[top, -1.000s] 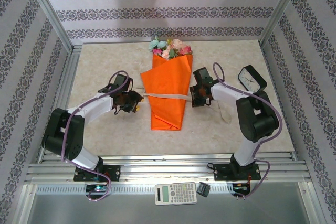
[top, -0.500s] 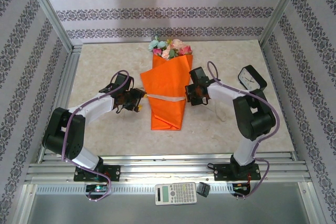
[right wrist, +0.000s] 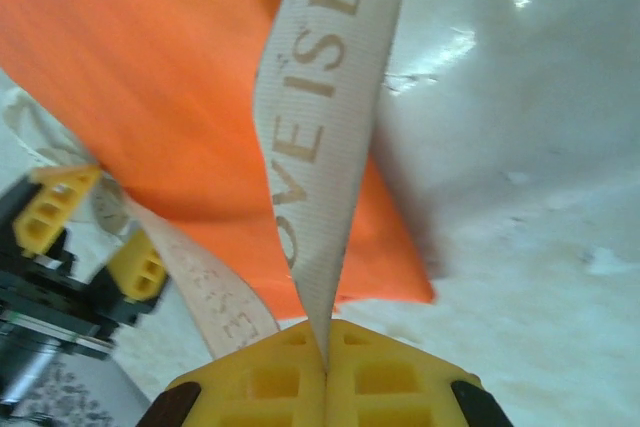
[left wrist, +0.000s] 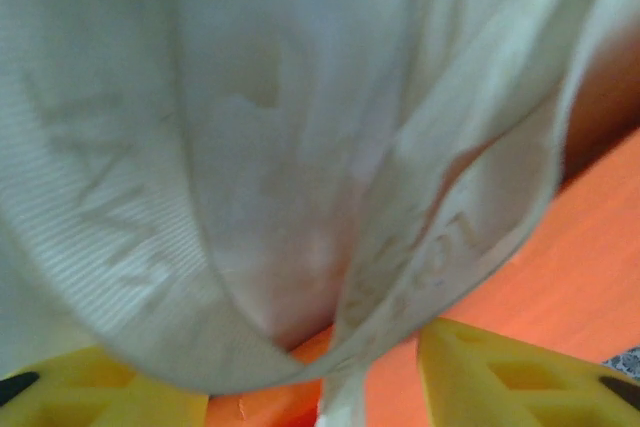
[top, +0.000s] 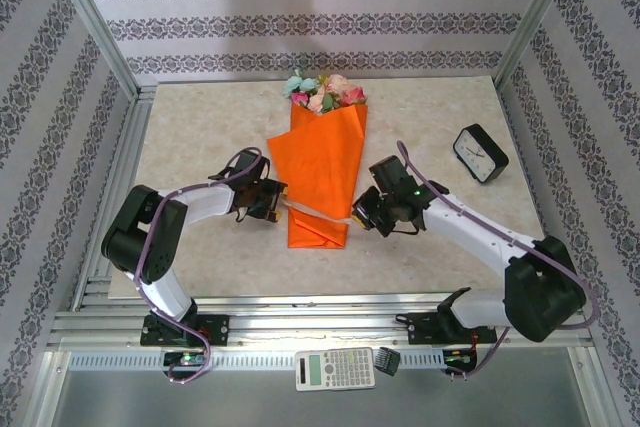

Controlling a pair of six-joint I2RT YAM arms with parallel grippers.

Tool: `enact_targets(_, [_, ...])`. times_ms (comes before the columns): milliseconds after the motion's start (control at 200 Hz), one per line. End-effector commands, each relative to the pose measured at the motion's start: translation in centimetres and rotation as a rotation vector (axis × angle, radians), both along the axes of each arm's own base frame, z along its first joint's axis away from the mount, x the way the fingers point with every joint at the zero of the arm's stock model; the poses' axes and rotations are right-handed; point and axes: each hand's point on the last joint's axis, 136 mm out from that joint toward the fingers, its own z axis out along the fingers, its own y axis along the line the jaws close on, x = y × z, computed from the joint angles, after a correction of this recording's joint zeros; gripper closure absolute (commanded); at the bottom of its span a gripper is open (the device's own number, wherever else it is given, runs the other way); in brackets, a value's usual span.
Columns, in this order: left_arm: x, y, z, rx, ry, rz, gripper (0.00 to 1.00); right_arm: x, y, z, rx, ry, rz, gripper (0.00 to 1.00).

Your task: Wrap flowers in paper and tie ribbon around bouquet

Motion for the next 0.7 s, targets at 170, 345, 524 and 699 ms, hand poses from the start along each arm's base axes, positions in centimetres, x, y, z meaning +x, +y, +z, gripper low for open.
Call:
enact_targets(170, [-0.5,3.7,-1.7,0.143,0.001,0.061,0.64,-2.6,-3.8,-0.3,-0.086,-0.006,0.055,1.0])
enact_targets(345, [-2.4,4.2,-1.8,0.137,0.02,0.011,0.93,-4.3,-3.5,-2.0,-0.036,0.059,0.139,1.0])
enact_targets(524, [-6.0,2.8,-1.0,0.09,0.051,-0.138,1.0,-6.2,-4.3,-3.9,-0.08,0.13,0.224,1.0])
enact_targets(699, [-11.1,4.1,-0.6,0.137,0.12,-0.244,1.0,-7.4,-5.5,-5.7,-0.151,0.177,0.275,1.0])
